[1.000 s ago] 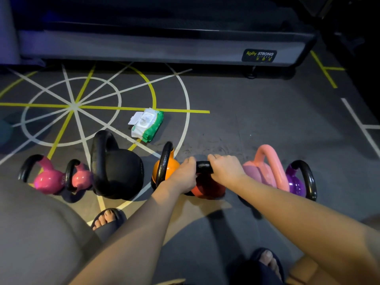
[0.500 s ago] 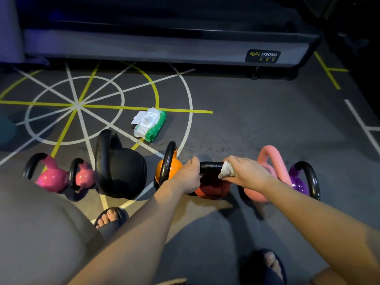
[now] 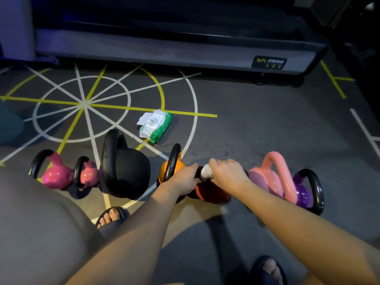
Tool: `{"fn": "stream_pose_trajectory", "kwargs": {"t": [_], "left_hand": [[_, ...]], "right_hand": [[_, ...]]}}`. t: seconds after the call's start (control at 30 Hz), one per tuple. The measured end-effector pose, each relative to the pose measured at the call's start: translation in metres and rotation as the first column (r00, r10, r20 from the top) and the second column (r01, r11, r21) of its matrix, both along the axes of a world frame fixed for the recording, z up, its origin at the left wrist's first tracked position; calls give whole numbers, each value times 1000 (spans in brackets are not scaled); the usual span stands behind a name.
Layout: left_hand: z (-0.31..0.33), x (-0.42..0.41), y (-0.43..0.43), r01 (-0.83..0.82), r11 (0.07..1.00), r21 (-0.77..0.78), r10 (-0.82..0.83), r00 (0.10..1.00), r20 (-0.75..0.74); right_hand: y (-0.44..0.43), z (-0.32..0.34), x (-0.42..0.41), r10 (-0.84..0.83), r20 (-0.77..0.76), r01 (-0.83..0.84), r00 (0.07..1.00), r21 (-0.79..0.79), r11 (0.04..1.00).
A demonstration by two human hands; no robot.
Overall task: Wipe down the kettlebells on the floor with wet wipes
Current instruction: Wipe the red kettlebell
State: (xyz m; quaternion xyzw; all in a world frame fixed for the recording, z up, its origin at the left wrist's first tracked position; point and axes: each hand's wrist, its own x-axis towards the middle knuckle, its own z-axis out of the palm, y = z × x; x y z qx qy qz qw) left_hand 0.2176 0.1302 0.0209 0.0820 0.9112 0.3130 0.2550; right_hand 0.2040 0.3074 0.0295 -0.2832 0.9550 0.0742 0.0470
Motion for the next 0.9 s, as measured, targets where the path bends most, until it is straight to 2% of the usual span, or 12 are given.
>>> {"fn": "stream_pose_trajectory", "kwargs": {"t": [0.17, 0.33, 0.43, 0.47, 0.5, 0.53, 0.57, 0.6, 0.63, 0.7, 0.77, 0.9], "left_hand": [[1, 1, 2, 26, 999, -44, -26, 1000, 16], [6, 2, -1, 53, 998, -38, -51, 997, 58], [7, 5, -10, 25, 996, 87, -31, 997, 70], [10, 9, -13, 14, 991, 136, -14, 1000, -6], [10, 13, -15, 31, 991, 130, -8, 984, -176], [9, 18, -15, 55, 995, 78, -17, 910, -413], [8, 24, -14, 69, 998, 12, -46, 776, -630], [7, 27, -9, 94, 994, -63, -109, 656, -747], [5, 29, -2, 126, 977, -174, -214, 619, -756], [2, 34, 15, 162, 921, -354, -349, 750, -562], [-1, 30, 28, 157, 914, -373, -312, 861, -402], [6, 8, 46, 231, 895, -381, -376, 851, -367]], "right_hand": [[51, 0, 6, -27, -31, 26, 999, -41, 999], [42, 10, 1, -152, 157, 157, 976, -22, 987], [37, 15, -2, -208, 228, 209, 951, 18, 978], [36, 16, -3, -237, 263, 243, 935, 10, 970], [36, 17, -5, -274, 303, 288, 913, -4, 958], [35, 17, -5, -304, 338, 329, 891, -18, 944], [33, 18, -4, -319, 357, 349, 878, -23, 937], [32, 19, -3, -317, 361, 349, 877, -25, 937], [31, 21, -2, -313, 355, 344, 881, -26, 938], [30, 22, 0, -312, 362, 344, 879, -28, 938], [34, 28, 3, -320, 397, 354, 860, -15, 935], [64, 74, 6, -263, 499, 249, 826, 96, 964]]}}
